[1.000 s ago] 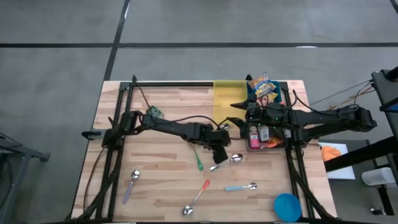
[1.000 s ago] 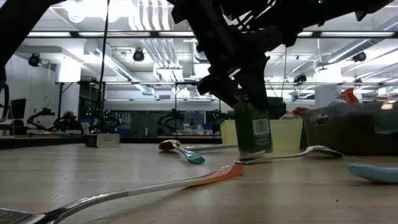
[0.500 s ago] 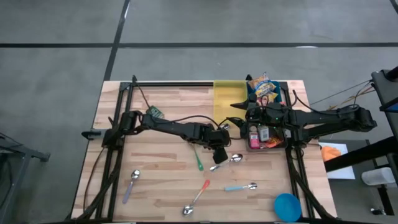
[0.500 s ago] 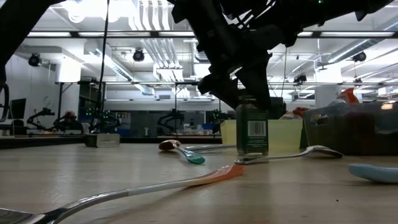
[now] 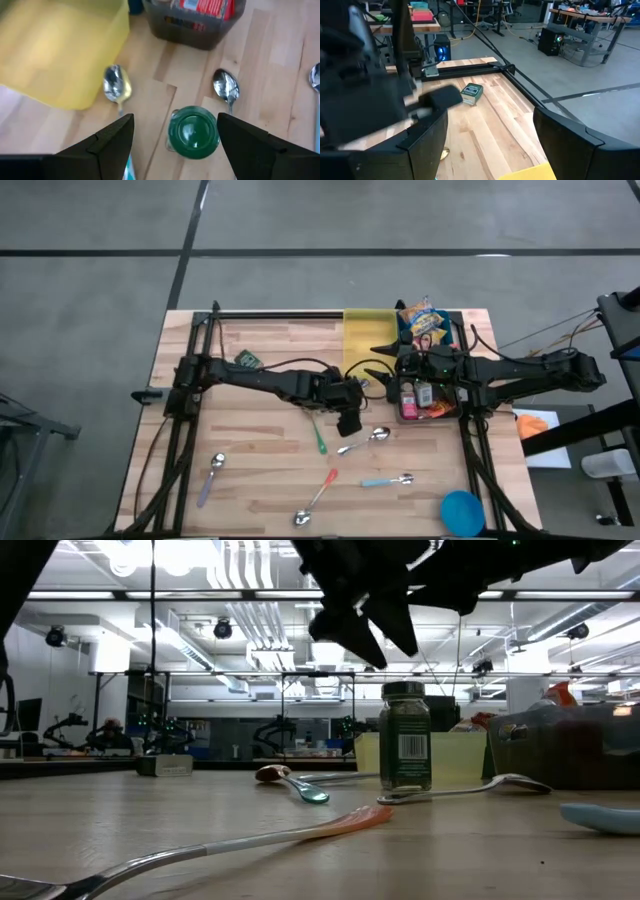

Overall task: Pick & Place Food Item
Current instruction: Put the green seasoning bottle into the black bin

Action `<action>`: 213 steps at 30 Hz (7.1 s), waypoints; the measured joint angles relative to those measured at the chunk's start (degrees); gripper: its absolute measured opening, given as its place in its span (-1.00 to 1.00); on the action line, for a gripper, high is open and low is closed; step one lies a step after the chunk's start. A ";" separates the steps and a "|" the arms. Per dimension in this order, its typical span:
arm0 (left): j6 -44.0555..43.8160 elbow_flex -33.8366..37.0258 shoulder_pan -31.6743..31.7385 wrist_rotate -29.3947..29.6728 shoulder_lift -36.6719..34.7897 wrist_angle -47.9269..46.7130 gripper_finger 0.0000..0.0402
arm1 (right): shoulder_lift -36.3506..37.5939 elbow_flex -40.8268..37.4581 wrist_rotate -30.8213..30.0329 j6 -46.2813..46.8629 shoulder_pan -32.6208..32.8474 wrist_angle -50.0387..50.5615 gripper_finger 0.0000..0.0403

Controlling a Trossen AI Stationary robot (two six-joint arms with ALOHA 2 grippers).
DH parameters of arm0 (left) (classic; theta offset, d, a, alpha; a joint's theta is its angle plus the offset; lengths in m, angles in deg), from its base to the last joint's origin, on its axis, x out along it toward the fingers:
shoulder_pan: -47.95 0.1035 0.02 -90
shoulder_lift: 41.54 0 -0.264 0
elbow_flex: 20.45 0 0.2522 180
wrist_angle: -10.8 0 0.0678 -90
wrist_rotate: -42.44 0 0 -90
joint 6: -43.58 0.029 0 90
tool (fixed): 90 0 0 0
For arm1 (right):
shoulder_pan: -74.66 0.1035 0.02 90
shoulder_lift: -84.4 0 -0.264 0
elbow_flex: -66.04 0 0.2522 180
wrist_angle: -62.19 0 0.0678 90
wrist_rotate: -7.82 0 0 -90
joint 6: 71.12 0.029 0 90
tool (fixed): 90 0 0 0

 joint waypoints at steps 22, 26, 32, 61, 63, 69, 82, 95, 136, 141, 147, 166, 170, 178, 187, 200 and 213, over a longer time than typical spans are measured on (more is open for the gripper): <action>13.47 47.79 -0.74 5.01 -43.65 34.45 0.44 | 0.00 0.00 -0.02 0.00 0.00 0.05 0.45; 16.25 57.27 -1.35 4.96 -52.96 42.46 0.44 | 0.00 0.00 -0.04 -0.01 0.00 0.03 0.45; 18.36 68.69 -1.99 4.84 -66.60 47.53 0.44 | 0.00 0.00 -0.04 -0.02 0.00 0.05 0.45; 20.79 84.08 -2.62 4.92 -90.01 47.19 0.44 | 0.00 0.00 -0.04 -0.01 0.00 0.03 0.45; 20.79 84.08 -2.62 4.93 -90.01 47.18 0.44 | 0.00 0.00 -0.04 -0.01 0.00 0.03 0.45; 20.92 84.05 -2.62 4.92 -90.01 47.17 0.44 | 0.00 0.00 -0.04 -0.02 0.00 0.03 0.45; 21.37 84.04 -2.58 4.94 -90.01 47.17 0.44 | 0.00 0.00 -0.04 -0.02 0.00 0.03 0.45; 21.11 84.02 -2.58 4.92 -90.01 47.17 0.44 | 0.00 0.00 -0.04 -0.02 -0.01 0.03 0.45; 21.01 84.00 -2.60 4.94 -90.01 47.14 0.44 | 0.00 0.00 3.22 0.20 0.00 0.22 0.45; 21.17 84.00 -2.60 4.93 -90.01 47.12 0.44 | 0.00 0.00 9.75 0.22 0.07 1.45 0.45; 21.16 84.00 -2.60 4.93 -90.03 47.12 0.44 | -0.65 0.00 16.37 0.21 1.45 4.73 0.45; 21.11 84.00 -2.60 4.93 -90.03 47.10 0.44 | -18.74 -0.02 19.37 0.06 3.41 3.96 0.45; 21.11 84.00 -2.60 4.94 -90.05 47.06 0.44 | -20.80 -0.02 19.37 0.02 3.38 3.68 0.45; 20.94 84.00 -2.60 4.92 -90.05 46.83 0.44 | -22.32 0.00 20.04 0.00 3.50 1.74 0.45; 20.96 84.00 -2.60 4.92 -90.01 40.83 0.44 | -20.65 0.00 19.72 -0.02 4.60 1.10 0.45; 21.00 84.00 -2.60 4.94 -90.01 27.49 0.44 | -24.55 0.00 17.77 0.00 5.27 0.29 0.45; 21.16 84.00 -2.60 4.94 -90.01 15.89 0.44 | -33.08 0.00 17.81 0.18 5.27 -4.01 0.45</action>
